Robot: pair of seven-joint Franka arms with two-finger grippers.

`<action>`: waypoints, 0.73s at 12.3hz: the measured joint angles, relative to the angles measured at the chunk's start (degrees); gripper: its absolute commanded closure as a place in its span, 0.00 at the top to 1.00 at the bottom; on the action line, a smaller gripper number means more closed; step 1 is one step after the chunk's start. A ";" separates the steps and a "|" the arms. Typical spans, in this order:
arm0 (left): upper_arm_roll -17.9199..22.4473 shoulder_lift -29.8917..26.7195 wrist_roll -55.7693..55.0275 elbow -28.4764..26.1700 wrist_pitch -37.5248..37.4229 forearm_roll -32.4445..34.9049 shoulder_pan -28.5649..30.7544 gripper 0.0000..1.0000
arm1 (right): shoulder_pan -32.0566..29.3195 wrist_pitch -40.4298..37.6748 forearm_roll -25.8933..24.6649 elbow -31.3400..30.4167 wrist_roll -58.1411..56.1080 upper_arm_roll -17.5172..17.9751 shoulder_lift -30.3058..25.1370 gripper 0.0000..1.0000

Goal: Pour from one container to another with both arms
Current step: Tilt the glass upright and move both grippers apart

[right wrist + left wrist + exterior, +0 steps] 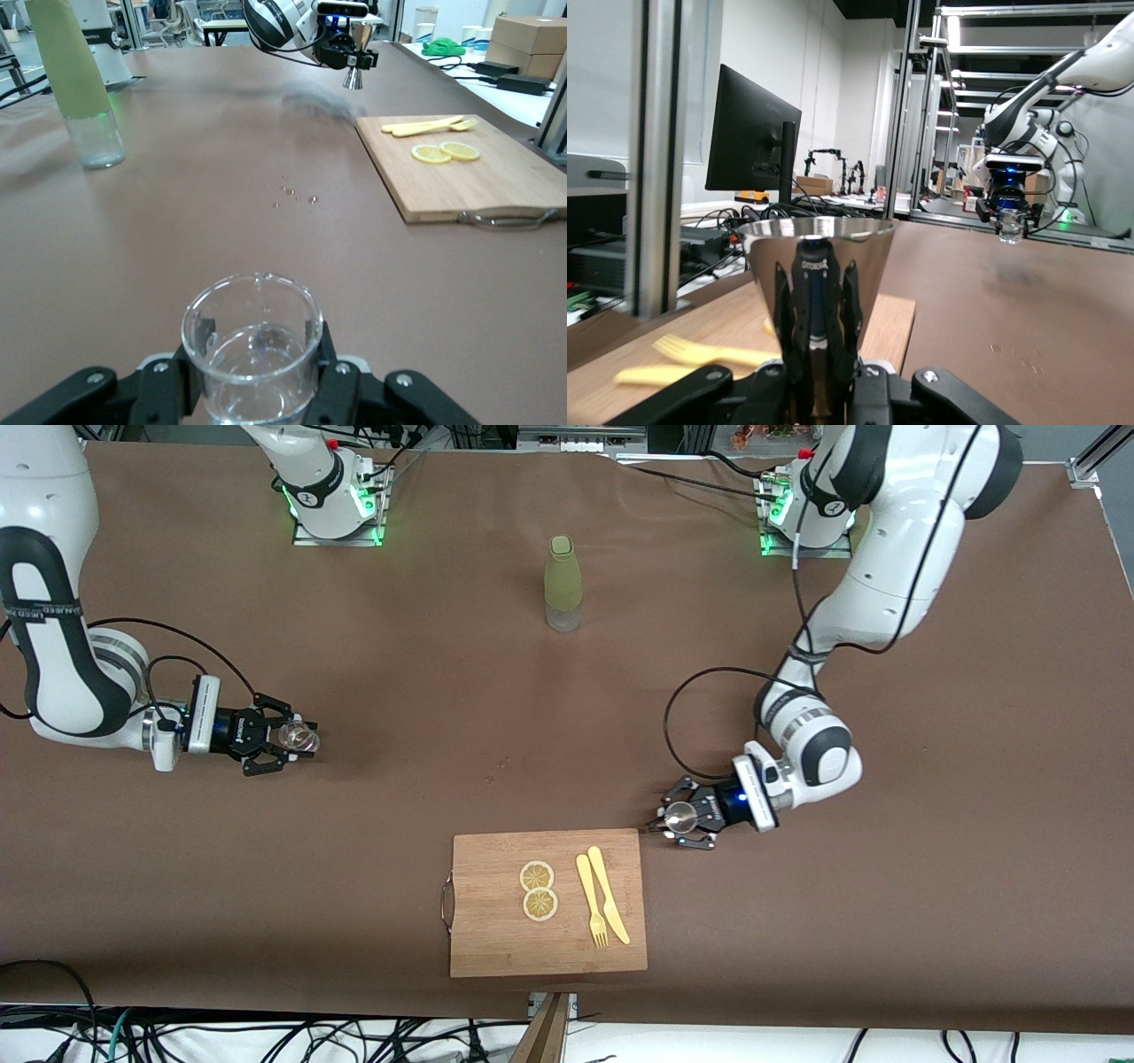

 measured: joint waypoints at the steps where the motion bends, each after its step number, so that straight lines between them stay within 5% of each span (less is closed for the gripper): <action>1: -1.35 0.00 -0.28 -0.37 -0.40 3.66 3.25 0.00 | -0.16 -0.01 0.88 0.03 -0.99 -0.46 1.42 0.37; 9: -4.46 0.00 -1.31 -3.87 -10.58 23.74 20.93 0.00 | -0.28 1.24 4.75 2.99 -2.32 -1.92 6.25 0.37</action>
